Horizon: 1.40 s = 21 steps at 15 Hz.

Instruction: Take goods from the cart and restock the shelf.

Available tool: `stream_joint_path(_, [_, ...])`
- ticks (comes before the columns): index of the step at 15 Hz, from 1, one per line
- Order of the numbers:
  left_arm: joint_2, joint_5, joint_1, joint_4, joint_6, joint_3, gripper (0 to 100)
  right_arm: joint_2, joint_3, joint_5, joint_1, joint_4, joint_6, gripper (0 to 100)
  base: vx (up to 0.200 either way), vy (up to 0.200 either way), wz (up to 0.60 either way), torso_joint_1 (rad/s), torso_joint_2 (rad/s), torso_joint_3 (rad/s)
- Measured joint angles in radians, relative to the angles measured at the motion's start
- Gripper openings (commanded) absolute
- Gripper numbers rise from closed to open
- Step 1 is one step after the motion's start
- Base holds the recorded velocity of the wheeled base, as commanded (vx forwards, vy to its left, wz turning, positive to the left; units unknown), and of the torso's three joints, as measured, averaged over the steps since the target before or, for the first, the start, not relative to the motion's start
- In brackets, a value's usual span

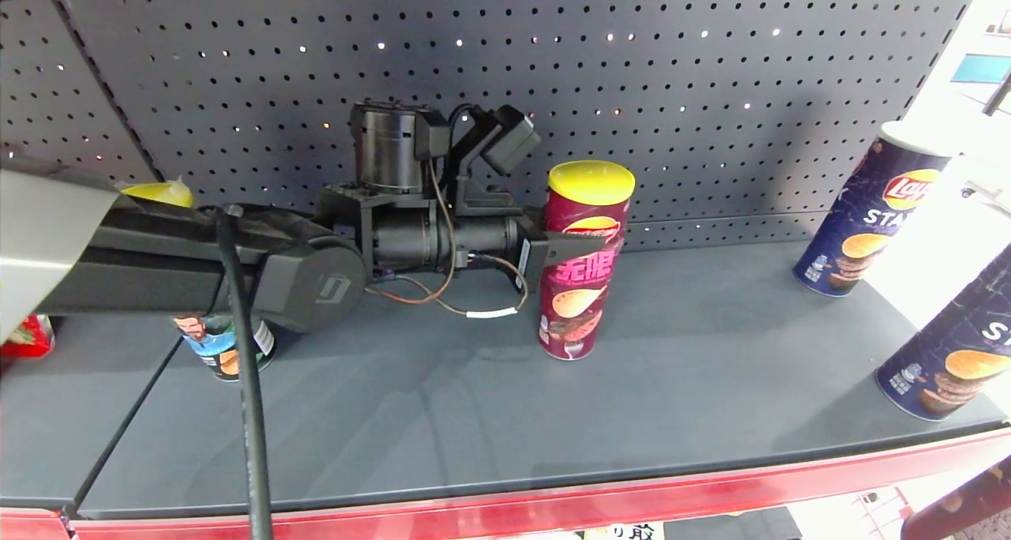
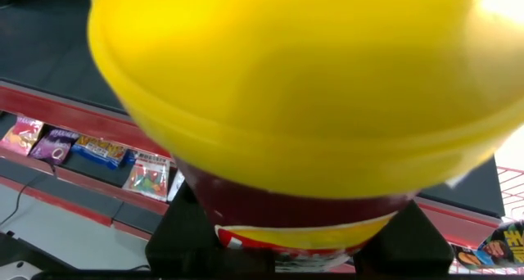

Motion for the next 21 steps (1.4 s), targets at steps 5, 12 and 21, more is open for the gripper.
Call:
stream_joint_path(5, [-0.119,0.023,-0.021,0.0,-0.001,0.163,0,0.0,0.0,0.001,0.001,0.0,0.004,0,0.0,0.0,0.0,0.0,0.0,0.0])
stream_joint_path(12, [-0.241,0.101,-0.102,-0.043,-0.005,0.325,0,0.0,-0.001,0.001,0.002,0.0,0.004,0,0.0,0.0,0.0,0.0,0.0,0.0])
stream_joint_path(21, [-0.299,0.124,-0.133,-0.081,-0.007,0.436,0,0.0,-0.001,0.001,0.001,0.0,0.003,0,0.0,0.0,0.0,0.0,0.0,0.0])
